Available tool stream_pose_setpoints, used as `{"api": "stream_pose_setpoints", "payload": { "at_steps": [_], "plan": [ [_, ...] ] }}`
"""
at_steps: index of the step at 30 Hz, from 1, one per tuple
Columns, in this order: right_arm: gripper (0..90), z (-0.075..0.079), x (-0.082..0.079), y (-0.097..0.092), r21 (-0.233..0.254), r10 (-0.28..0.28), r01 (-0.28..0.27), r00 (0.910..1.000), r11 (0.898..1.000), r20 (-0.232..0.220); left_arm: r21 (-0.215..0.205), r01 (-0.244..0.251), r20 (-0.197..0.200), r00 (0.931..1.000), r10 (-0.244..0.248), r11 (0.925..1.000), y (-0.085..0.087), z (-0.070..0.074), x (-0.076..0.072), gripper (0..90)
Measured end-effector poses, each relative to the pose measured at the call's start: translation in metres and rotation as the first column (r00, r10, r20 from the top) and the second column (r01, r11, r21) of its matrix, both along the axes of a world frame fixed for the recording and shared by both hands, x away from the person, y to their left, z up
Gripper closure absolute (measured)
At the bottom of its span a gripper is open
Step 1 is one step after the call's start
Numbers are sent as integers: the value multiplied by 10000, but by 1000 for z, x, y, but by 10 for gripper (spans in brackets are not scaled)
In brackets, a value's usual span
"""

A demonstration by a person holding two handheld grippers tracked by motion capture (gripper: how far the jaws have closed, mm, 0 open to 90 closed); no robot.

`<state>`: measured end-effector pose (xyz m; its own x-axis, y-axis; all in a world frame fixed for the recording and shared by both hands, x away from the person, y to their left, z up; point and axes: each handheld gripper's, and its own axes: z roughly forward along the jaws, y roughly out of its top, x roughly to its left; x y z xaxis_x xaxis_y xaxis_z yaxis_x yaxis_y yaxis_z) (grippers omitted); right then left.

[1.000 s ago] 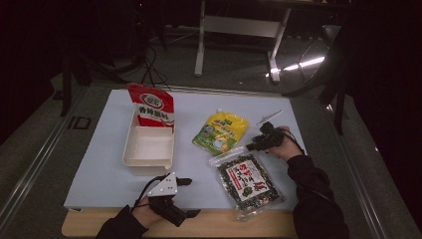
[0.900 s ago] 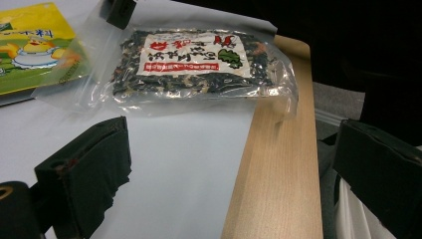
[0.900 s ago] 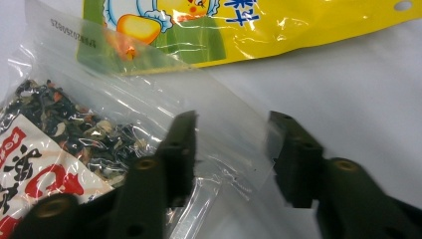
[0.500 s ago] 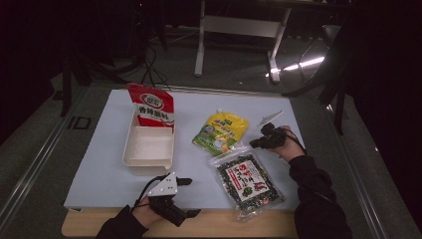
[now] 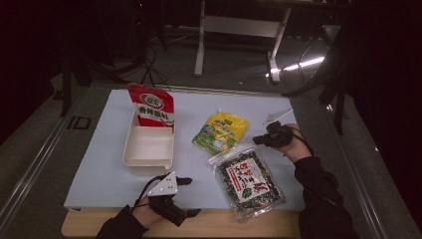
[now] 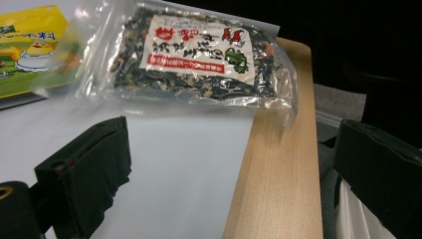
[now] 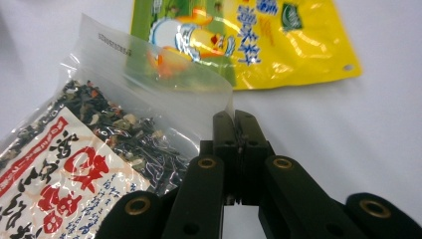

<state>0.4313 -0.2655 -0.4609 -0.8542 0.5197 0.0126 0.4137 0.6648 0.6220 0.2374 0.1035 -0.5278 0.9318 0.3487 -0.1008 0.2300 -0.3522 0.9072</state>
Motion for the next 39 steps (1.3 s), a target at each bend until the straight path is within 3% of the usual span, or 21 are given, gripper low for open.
{"api": "stream_pose_setpoints", "payload": {
  "at_steps": [13, 21, 25, 31, 35, 39],
  "plan": [
    [899, 43, -22, -7, 750, 164, -253, 9931, 9969, 1164, -80, -125, 49, 9999, 126, 9999, 0, 8, 2, 31],
    [899, 64, -34, 0, 998, 457, -628, 9852, 9930, 1652, 16, -558, -31, 9984, 558, 9984, 2, 19, 4, 30],
    [899, 76, -40, 3, 1273, 574, -837, 9787, 9883, 1972, 140, -993, -210, 9948, 996, 9950, 2, 25, 9, 31],
    [899, 88, -50, 6, 1395, 793, -1146, 9684, 9836, 2364, 54, -1086, -441, 9931, 1087, 9941, -1, 36, 15, 31],
    [899, 97, -58, 12, 1520, 1028, -1461, 9598, 9775, 2611, 130, -1246, -286, 9918, 1249, 9921, -6, 40, 18, 31],
    [900, 100, -62, 16, 1471, 1226, -1659, 9563, 9751, 2656, 188, -1494, -372, 9880, 1500, 9886, -8, 41, 21, 31]
  ]
}}
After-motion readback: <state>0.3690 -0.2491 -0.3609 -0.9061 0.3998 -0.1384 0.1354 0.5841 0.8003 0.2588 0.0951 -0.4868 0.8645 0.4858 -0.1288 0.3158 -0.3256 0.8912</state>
